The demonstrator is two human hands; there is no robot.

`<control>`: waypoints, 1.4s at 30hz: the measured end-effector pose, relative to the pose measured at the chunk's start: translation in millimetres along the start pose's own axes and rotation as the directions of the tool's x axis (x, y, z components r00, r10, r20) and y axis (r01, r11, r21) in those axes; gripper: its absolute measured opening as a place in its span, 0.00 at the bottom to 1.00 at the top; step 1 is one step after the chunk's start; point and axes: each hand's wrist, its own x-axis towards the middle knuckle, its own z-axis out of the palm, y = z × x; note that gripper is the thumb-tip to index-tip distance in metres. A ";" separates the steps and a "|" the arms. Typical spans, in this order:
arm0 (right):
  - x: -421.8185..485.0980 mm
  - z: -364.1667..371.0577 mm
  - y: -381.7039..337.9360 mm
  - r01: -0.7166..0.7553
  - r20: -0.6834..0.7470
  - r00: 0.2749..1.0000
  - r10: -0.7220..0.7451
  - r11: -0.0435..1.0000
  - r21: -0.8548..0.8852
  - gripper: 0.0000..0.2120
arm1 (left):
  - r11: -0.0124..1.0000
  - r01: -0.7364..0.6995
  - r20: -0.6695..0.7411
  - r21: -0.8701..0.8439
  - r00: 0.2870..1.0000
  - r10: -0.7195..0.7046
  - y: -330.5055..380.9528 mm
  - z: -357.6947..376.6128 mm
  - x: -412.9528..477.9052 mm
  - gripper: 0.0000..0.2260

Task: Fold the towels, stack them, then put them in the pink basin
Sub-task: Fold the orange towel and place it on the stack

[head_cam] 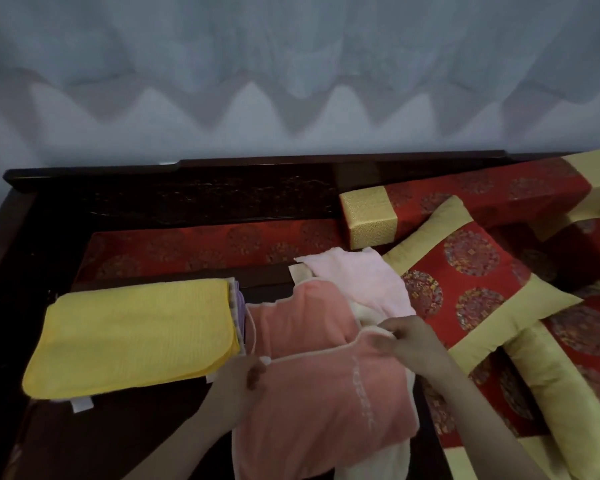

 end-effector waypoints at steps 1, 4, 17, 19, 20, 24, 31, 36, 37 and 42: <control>-1.0 -3.4 -9.8 0.033 0.091 0.995 -0.037 0.998 0.044 0.21 | 0.996 -0.078 -0.013 0.050 0.997 0.079 -3.8 3.7 2.7 0.15; -0.8 -12.1 -39.3 0.088 0.372 0.917 -0.146 0.982 0.168 0.19 | 0.962 -0.184 0.026 0.203 0.983 0.183 -7.8 11.3 13.8 0.21; 141.9 54.9 -17.5 0.027 -0.023 0.999 -0.032 0.983 -0.182 0.14 | 0.932 -0.361 -0.133 -0.016 0.925 0.356 9.2 -25.3 50.1 0.08; 147.2 61.4 -8.6 0.016 -0.065 0.997 -0.029 0.982 -0.190 0.12 | 0.915 -0.401 -0.159 0.048 0.901 0.403 12.4 -37.4 68.2 0.09; 149.3 63.6 -4.7 0.024 -0.075 0.996 -0.041 0.976 -0.214 0.13 | 0.913 -0.388 -0.118 0.124 0.908 0.402 15.3 -42.8 77.9 0.12; 155.2 69.2 4.5 0.021 -0.102 0.993 -0.053 0.956 -0.292 0.11 | 0.731 -0.219 0.200 0.647 0.973 0.114 29.8 -57.5 109.8 0.11; 140.6 52.9 -4.1 0.156 -0.113 0.973 -0.201 0.935 -0.319 0.05 | 0.559 -0.331 0.395 0.760 0.919 0.007 25.9 -55.5 129.2 0.14; 108.2 10.0 -16.0 0.249 -0.278 0.926 -0.254 0.967 -0.054 0.02 | 0.881 -0.280 0.387 0.382 0.914 0.123 17.9 -65.5 127.1 0.14; 103.1 0.7 -16.2 0.246 -0.302 0.922 -0.244 0.969 -0.031 0.03 | 0.898 -0.287 0.358 0.335 0.920 0.160 16.0 -70.0 124.7 0.13; 84.2 -45.8 -14.4 0.214 -0.364 0.903 -0.228 0.974 -0.079 0.13 | 0.975 -0.208 0.040 0.080 0.978 0.206 19.5 -99.4 105.3 0.05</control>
